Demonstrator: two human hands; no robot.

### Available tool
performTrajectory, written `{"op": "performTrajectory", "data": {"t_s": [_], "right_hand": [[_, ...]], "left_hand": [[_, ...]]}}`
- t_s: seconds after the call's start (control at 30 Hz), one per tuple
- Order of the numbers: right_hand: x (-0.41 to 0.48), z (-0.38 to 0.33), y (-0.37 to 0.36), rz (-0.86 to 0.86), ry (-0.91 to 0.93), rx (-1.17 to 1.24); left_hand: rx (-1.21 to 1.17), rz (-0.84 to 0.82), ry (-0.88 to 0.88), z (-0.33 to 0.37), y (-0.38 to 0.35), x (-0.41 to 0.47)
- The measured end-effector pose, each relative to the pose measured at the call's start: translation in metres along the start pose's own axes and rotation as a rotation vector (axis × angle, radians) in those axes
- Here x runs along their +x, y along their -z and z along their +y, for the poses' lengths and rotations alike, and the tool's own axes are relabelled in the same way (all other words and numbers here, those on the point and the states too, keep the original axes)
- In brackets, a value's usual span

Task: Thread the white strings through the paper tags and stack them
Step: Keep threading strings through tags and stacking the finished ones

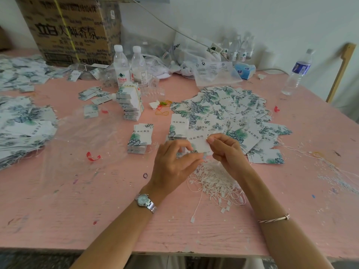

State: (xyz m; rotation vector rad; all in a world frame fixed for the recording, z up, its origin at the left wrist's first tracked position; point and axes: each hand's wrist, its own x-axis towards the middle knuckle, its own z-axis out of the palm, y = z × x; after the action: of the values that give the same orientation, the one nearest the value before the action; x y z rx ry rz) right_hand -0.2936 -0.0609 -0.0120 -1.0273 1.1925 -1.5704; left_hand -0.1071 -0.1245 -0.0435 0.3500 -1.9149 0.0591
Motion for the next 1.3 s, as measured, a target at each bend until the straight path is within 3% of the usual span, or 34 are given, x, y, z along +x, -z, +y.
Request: {"op": "performTrajectory", "data": {"t_s": [0.3, 0.43, 0.63, 0.77, 0.87, 1.07, 1.3], "right_hand": [[-0.003, -0.002, -0.005, 0.006, 0.016, -0.024], [-0.002, 0.000, -0.004, -0.044, 0.037, -0.025], [-0.003, 0.006, -0.005, -0.172, 0.093, -0.153], [-0.002, 0.010, -0.007, -0.141, 0.113, -0.136], [-0.001, 0.012, -0.009, -0.069, 0.101, -0.117], [-0.005, 0.014, -0.015, -0.046, 0.080, -0.141], [-0.006, 0.013, -0.015, -0.078, 0.042, -0.102]], "left_hand": [[-0.204, 0.108, 0.493, 0.003, 0.002, 0.000], [-0.382, 0.029, 0.807, 0.005, 0.004, 0.002], [-0.711, 0.046, 1.004, 0.002, -0.001, 0.003], [-0.863, 0.080, 1.031, -0.001, -0.004, 0.002], [-0.909, 0.014, 0.963, 0.000, -0.004, 0.004], [-0.925, -0.147, 0.873, 0.008, -0.008, 0.003], [-0.864, -0.210, 0.831, 0.009, -0.007, 0.002]]}}
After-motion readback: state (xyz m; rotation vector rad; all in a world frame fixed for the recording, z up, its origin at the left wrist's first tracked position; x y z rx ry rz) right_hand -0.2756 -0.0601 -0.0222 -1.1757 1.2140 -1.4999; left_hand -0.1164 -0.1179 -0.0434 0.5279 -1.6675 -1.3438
